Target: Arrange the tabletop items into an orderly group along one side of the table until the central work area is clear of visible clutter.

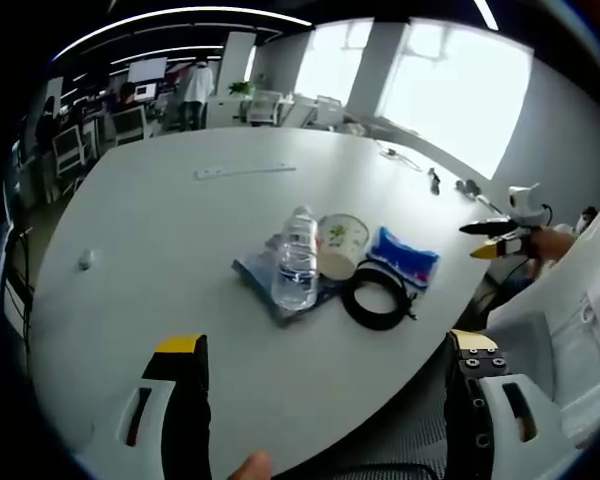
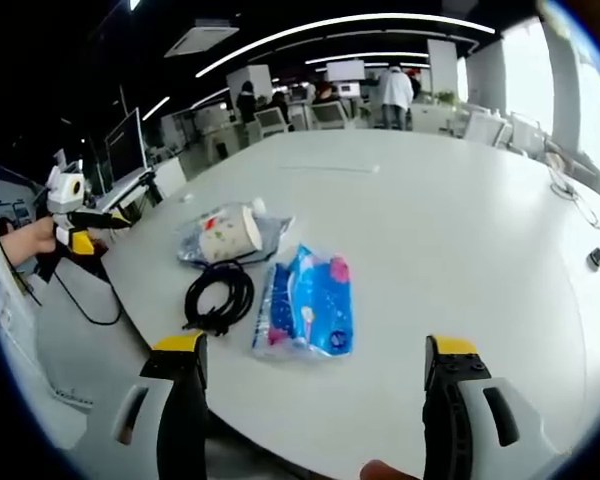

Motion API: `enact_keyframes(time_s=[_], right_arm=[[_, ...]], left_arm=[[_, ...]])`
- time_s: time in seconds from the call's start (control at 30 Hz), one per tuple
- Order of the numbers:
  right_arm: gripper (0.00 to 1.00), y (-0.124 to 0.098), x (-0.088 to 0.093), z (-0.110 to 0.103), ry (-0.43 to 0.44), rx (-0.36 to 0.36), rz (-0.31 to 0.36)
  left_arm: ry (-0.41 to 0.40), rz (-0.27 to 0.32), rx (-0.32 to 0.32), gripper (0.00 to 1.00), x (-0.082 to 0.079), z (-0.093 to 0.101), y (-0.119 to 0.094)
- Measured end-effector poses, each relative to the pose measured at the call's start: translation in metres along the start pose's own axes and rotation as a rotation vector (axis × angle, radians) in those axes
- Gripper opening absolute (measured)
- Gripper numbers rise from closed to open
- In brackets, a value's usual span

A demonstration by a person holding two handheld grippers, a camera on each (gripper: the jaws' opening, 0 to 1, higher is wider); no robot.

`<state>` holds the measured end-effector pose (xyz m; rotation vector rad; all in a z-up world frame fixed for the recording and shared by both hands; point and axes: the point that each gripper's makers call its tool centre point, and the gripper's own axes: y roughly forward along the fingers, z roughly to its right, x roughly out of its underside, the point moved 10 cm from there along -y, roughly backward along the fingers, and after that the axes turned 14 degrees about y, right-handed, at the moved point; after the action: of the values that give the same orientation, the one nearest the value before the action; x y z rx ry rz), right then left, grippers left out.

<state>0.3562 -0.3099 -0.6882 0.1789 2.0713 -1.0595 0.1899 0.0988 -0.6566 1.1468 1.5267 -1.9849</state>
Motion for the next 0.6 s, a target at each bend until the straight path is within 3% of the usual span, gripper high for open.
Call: enact_keyframes(time_s=[0.37,0.6], right_arm=[[0.87,0.01,0.001,-0.007,-0.018,-0.027,-0.023],[0.87,0.017,-0.009,-0.012,-0.043,-0.05,-0.023]], left_arm=[[-0.002,-0.008,-0.003,0.95,0.001,-0.003,0.0],[0.008,-0.006,-0.001,0.94,-0.002,-0.002,0.004]])
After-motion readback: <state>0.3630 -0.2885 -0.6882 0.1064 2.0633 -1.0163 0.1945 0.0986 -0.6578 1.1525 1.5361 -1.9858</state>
